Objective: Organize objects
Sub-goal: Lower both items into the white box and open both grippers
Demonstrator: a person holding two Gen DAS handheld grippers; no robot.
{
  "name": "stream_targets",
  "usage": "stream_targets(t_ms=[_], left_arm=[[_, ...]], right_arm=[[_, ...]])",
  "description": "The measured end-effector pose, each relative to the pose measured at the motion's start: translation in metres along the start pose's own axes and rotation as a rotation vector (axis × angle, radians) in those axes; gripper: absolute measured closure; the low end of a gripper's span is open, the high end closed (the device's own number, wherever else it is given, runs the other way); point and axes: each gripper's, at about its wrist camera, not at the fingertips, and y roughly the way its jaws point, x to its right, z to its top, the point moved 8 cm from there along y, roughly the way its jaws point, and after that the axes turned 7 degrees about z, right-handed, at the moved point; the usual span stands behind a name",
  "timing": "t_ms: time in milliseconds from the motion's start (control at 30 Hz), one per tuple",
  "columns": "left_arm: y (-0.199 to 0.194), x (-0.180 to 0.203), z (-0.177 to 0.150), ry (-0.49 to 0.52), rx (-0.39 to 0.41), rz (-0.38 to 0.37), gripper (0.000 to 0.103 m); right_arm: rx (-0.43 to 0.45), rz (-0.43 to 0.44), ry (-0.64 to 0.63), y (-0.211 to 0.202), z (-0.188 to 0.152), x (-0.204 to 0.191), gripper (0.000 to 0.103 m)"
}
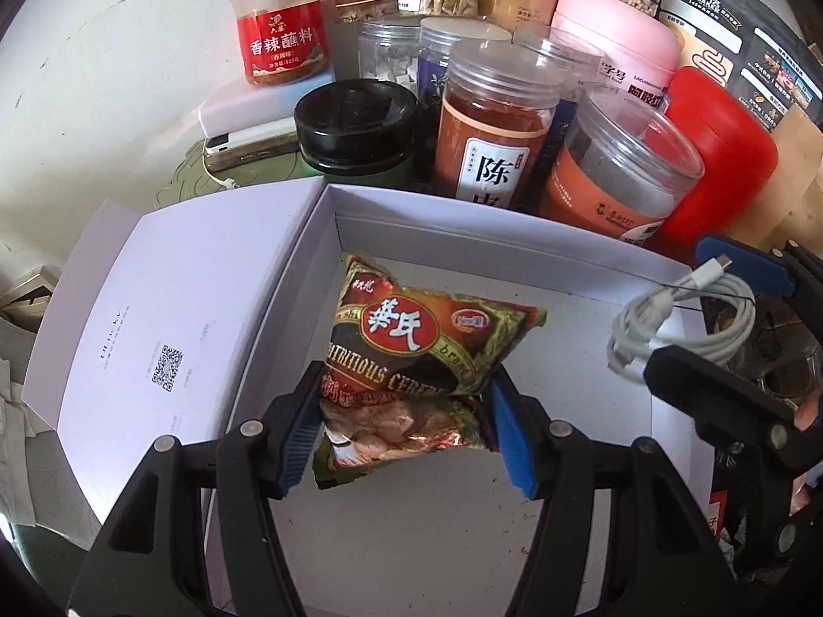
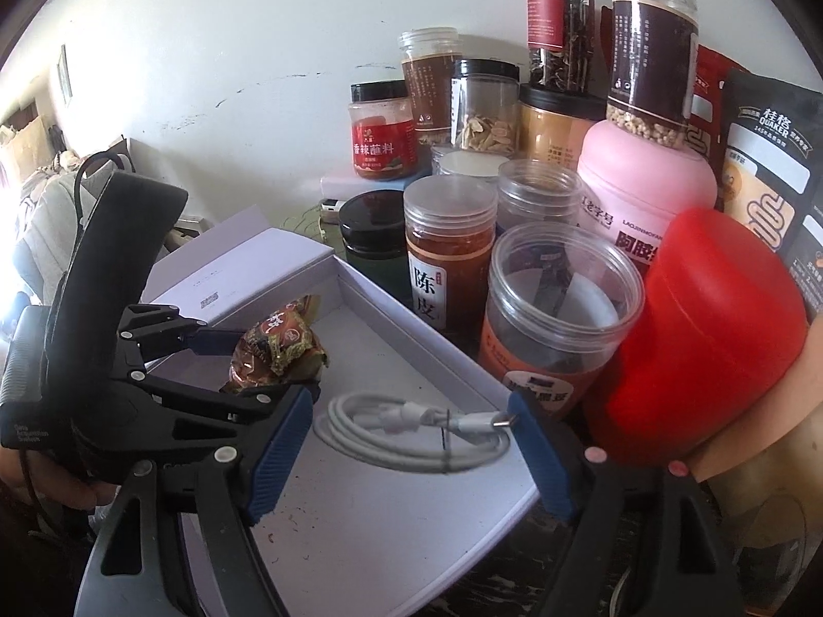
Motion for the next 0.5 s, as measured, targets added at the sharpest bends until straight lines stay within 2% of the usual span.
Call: stream_targets(t_ms=[67, 200, 500], left_arm=[[-0.003, -0.001, 0.0, -0.005, 0.004, 0.004, 0.042], [-0.016, 0.0, 0.005, 0.007, 0.026, 0.014, 0.031], [-0.061, 0.001, 0.013, 0.042, 0.086, 0.06, 0.03]], right_arm=[[-0.009, -0.019, -0.001, -0.002, 0.0, 0.003, 0.022], [-0.01, -0.045, -0.014, -0.007, 0.003, 0.003, 0.019], [-0.007, -0.09, -0.034, -0.03, 0.008, -0.006, 0.019]])
